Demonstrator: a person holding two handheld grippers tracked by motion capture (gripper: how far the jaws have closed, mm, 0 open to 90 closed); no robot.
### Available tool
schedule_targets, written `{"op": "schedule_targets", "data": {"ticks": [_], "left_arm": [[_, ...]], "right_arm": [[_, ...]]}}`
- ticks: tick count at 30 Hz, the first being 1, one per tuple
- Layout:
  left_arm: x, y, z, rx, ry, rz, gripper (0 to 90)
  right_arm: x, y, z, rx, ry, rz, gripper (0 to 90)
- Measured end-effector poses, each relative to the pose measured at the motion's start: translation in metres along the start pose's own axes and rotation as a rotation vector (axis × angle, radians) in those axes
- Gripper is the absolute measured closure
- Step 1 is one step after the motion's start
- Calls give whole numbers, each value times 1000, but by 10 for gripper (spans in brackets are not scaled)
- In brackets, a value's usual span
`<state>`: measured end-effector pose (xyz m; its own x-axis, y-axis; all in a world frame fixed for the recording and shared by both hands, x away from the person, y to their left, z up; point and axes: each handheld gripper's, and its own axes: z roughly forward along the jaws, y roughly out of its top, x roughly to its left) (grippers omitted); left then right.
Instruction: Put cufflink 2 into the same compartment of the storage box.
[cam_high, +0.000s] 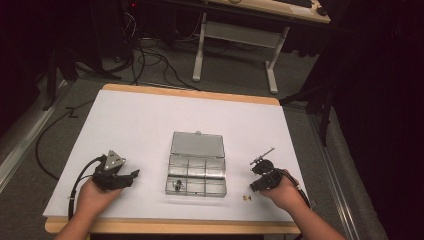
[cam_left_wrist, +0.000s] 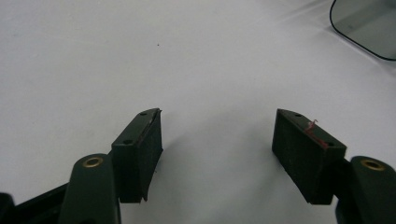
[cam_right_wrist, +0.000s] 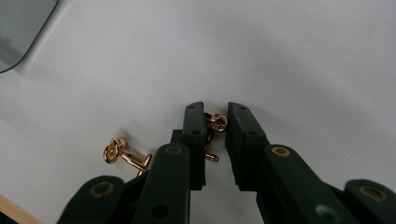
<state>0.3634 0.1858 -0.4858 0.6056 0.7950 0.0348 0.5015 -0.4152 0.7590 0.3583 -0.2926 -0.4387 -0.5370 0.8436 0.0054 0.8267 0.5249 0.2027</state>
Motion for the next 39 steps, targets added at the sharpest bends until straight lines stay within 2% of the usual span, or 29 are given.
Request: {"op": "schedule_targets", "data": {"ticks": [4,16,17,18,24,34,39], "left_arm": [[0,0,0,1,2,1,336],[0,0,-1,-10,-1,4,341],[0,0,-1,-9,-2,4,340],[0,0,-1,-9,-3,5,340],[-1,0,-1,-8,-1,2,334],[0,-1,-1,-14,-12,0,322],[0,-1,-1,-16,-14,0,321]], "right_arm": [[1,3,-7,-7,29,11,790],[2,9,-20,-8,56,-17,790],[4,10,-21,-1,59,4,790],[3,10,-21,-8,60,-21,790],[6,15,-26,-5,65,-34,790],[20,34,-41,-18,74,-81,790],[28,42,-43,-18,79,-106,790]]}}
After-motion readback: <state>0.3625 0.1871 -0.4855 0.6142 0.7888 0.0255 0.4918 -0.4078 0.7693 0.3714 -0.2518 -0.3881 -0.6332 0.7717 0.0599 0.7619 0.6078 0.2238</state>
